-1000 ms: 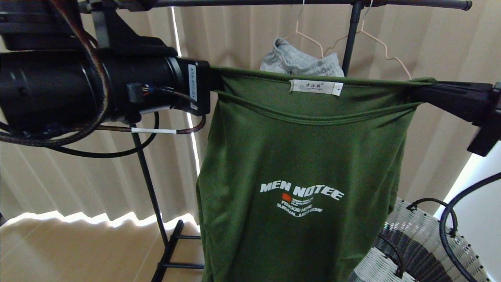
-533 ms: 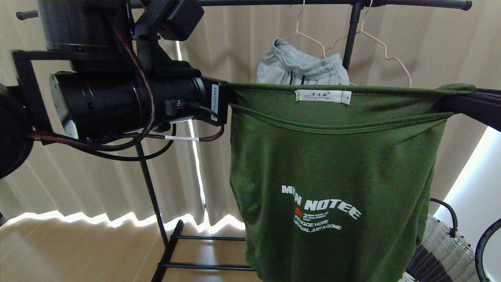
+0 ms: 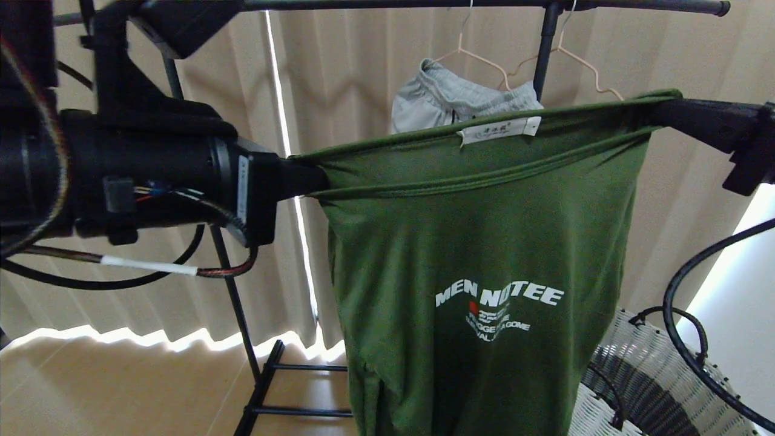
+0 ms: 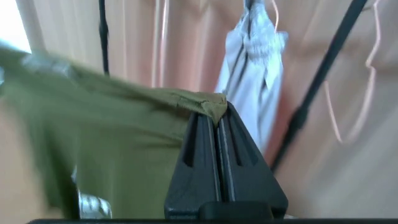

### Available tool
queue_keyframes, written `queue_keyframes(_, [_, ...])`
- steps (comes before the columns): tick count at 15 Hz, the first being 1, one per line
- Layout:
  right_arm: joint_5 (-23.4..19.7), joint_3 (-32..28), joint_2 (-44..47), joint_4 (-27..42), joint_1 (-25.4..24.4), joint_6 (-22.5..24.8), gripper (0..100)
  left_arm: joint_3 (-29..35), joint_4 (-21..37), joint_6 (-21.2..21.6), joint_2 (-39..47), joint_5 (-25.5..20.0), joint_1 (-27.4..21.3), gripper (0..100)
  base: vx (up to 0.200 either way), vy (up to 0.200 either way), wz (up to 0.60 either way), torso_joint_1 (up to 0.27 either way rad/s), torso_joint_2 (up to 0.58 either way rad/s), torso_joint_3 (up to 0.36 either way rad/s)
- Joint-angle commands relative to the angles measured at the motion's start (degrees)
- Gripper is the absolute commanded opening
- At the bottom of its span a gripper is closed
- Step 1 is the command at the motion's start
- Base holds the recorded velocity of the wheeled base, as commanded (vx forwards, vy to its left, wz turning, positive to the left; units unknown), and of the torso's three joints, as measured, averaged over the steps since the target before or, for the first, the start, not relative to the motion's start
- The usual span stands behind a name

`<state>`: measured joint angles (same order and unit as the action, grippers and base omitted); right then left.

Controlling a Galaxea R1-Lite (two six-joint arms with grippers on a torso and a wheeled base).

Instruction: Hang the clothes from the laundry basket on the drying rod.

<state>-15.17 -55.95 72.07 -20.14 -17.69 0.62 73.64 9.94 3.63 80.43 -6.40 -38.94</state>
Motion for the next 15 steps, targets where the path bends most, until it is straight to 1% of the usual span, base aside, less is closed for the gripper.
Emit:
queue_keyframes(1, [-0.13,-1.26,4.75,-2.80,-1.38,-0.45,0,-0.87,2.28,0.06,-5.37,-1.07,-2.28,0,0.000,0.000,0.00,0.000,0.00,0.000])
queue_keyframes(2, [-0.13,-1.26,4.83,-2.98,-1.38,-0.45,0,-0.96,2.37,0.06,-5.46,-1.16,-2.37,0,0.000,0.000,0.00,0.000,0.00,0.000])
queue_keyframes(3, [-0.13,-1.26,5.98,-4.56,-1.47,-0.45,0,-1.57,3.86,0.06,-6.87,-1.16,-3.95,0,0.000,0.000,0.00,0.000,0.00,0.000])
queue_keyframes(4, [0.05,-1.26,6.59,-5.17,-1.65,-0.45,0,-2.89,3.69,-0.03,-8.01,-1.16,-5.54,0,0.000,0.000,0.00,0.000,0.00,0.000])
queue_keyframes(8, [0.40,-1.09,6.06,-4.91,-1.03,-0.01,0,-3.24,2.90,0.23,-7.57,-0.81,-5.62,0,0.000,0.000,0.00,0.000,0.00,0.000])
queue_keyframes(9, [0.40,-1.09,5.54,-4.47,-0.15,0.26,0,-3.24,1.84,1.90,-6.17,0.07,-4.31,0,0.000,0.000,0.00,0.000,0.00,0.000])
queue_keyframes(10, [0.40,-0.73,4.66,-4.12,1.43,1.66,0,-3.42,-0.71,6.39,-4.32,2.44,-0.61,0,0.000,0.000,0.00,0.000,0.00,0.000])
queue_keyframes(11, [0.40,-0.12,3.87,-3.50,2.13,3.25,0,-3.59,-5.01,8.14,-2.12,4.03,0.97,0,0.000,0.000,0.00,0.000,0.00,0.000])
queue_keyframes(13, [0.40,2.34,2.02,-2.10,2.22,4.48,0,-4.30,-10.81,8.41,0.16,6.58,1.14,0,0.000,0.000,0.00,0.000,0.00,0.000])
queue_keyframes(15, [0.40,5.33,1.41,-2.10,1.96,5.44,0,-6.23,-14.07,8.50,1.48,9.04,1.23,0,0.000,0.000,0.00,0.000,0.00,0.000])
